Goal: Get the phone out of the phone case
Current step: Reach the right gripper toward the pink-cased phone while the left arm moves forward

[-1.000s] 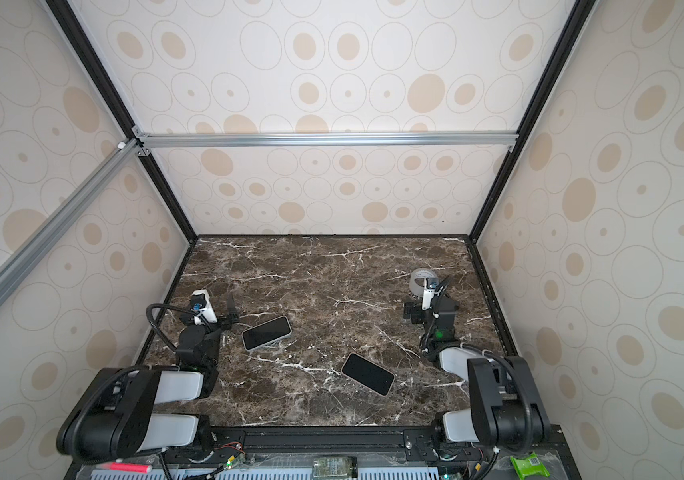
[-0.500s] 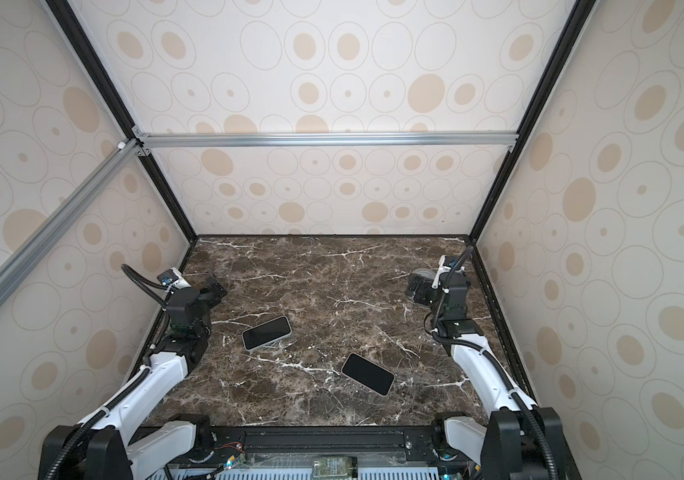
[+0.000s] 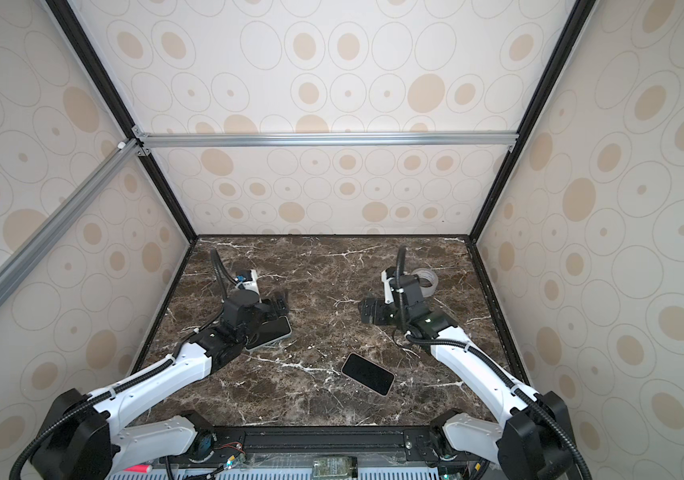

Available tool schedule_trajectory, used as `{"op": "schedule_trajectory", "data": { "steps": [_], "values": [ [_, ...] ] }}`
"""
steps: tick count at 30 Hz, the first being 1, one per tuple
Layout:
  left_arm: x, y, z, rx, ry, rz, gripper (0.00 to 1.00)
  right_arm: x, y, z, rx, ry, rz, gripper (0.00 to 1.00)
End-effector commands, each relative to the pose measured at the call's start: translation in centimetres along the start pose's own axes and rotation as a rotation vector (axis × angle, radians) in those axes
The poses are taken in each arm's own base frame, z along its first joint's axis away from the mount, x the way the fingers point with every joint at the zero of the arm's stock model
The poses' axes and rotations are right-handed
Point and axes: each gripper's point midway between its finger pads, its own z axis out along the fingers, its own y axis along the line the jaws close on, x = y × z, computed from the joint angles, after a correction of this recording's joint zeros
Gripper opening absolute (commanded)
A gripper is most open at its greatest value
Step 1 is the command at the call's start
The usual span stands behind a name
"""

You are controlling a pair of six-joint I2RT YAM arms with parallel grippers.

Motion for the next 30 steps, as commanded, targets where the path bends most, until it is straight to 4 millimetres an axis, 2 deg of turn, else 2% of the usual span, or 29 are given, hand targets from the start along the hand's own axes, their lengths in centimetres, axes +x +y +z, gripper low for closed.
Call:
{"op": "schedule_trajectory", "data": {
  "steps": [1, 4, 7, 9, 15, 20, 25, 30],
  "values": [
    [0.9, -3.2, 0.0, 0.087, 0.040, -0.011, 0.99, 2.8, -0.1, -1.1, 0.126, 0.104, -0.137, 1.00],
    [2.6, -4.5, 0.2, 0.152, 0.079, -0.003, 0.99, 4.9, 1.2, -1.7, 0.152, 0.157, -0.251, 1.00],
    [3.8, -4.9, 0.4, 0.188, 0.108, -0.012, 0.99, 6.9, 1.9, -1.6, 0.155, 0.228, -0.303, 0.99],
    [4.4, -5.0, 0.4, 0.209, 0.117, -0.016, 0.99, 8.8, 2.4, -1.0, 0.116, 0.319, -0.289, 0.94],
    [5.9, -4.8, -0.4, 0.252, 0.150, -0.021, 0.99, 14.2, 1.0, 0.5, 0.159, 0.511, -0.183, 0.91],
    [6.8, -4.5, -1.0, 0.277, 0.169, -0.025, 0.99, 16.0, 0.2, 1.8, 0.198, 0.559, -0.145, 0.99],
    [6.5, -5.0, -1.4, 0.321, 0.151, -0.032, 0.99, 17.0, 0.7, 2.8, 0.162, 0.583, -0.118, 1.00],
    [6.6, -5.1, -1.4, 0.327, 0.150, -0.033, 0.99, 18.4, -0.1, 3.1, 0.177, 0.629, -0.082, 1.00]
  ]
}}
